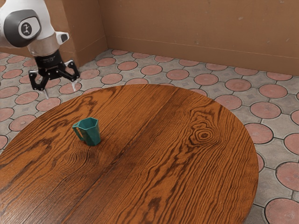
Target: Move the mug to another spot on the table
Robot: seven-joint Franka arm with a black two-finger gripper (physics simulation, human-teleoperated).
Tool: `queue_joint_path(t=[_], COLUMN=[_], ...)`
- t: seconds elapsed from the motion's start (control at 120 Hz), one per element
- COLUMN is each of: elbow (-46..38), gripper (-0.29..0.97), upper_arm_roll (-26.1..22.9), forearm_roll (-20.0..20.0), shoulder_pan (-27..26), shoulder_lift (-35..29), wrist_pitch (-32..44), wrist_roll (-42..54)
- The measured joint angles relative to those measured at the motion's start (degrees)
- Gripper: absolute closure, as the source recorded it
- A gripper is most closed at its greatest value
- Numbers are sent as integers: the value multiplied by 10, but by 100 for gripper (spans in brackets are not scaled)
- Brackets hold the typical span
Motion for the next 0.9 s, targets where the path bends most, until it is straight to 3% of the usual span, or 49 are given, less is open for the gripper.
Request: queue_joint_path(t=[0.167,0.358,0.9], elbow=[-61,-75,-66], gripper=[2,2,2], upper_arm_roll=[29,64,88], forearm_roll=[0,-8,-86], shoulder_pan=[0,0,10], shoulder_lift=[14,78,190], wrist_pitch=[84,162,261], wrist_roll=[-123,-241,-482])
